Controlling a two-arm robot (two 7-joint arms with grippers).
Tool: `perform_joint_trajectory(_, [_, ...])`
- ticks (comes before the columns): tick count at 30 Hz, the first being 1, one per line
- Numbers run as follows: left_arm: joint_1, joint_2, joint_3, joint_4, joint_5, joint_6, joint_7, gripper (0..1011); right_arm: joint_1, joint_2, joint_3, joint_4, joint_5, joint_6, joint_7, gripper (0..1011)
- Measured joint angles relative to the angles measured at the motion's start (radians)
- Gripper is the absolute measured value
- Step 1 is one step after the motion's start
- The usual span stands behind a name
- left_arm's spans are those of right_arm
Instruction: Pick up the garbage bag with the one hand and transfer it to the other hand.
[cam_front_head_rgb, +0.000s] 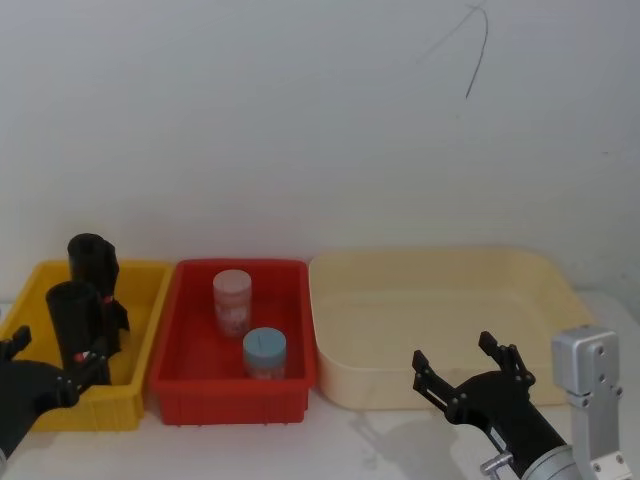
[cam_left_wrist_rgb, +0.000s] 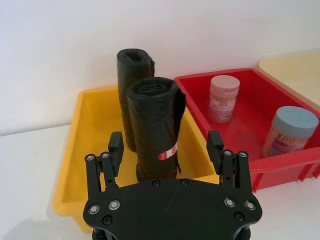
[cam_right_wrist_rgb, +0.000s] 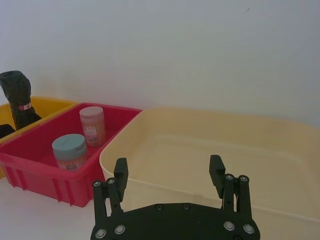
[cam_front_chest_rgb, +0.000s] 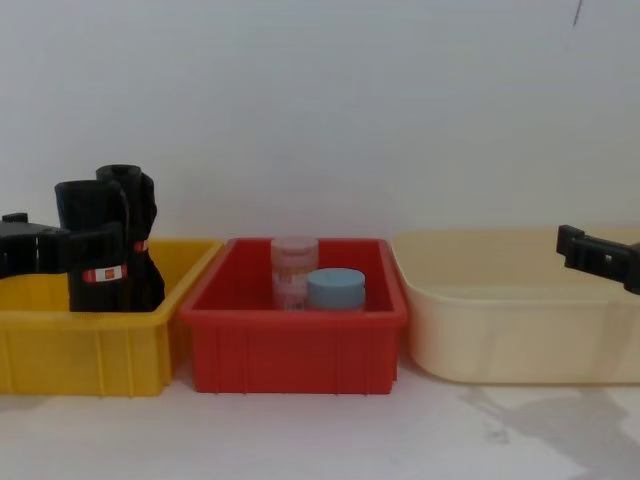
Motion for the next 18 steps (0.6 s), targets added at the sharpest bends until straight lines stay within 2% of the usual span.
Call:
perform_joint_trajectory(7, [-0.025,-0.001,0.0,0.029,0.013,0.013,-0.005,1000,0.0,0.0,0.0,0.0,0.0,0.0,0.0,1000])
perform_joint_trajectory(18, [-0.086,-0.013,0.021,0.097,0.033,0.026,-0.034,1000,0.0,0.0,0.0,0.0,0.0,0.0,0.0,1000])
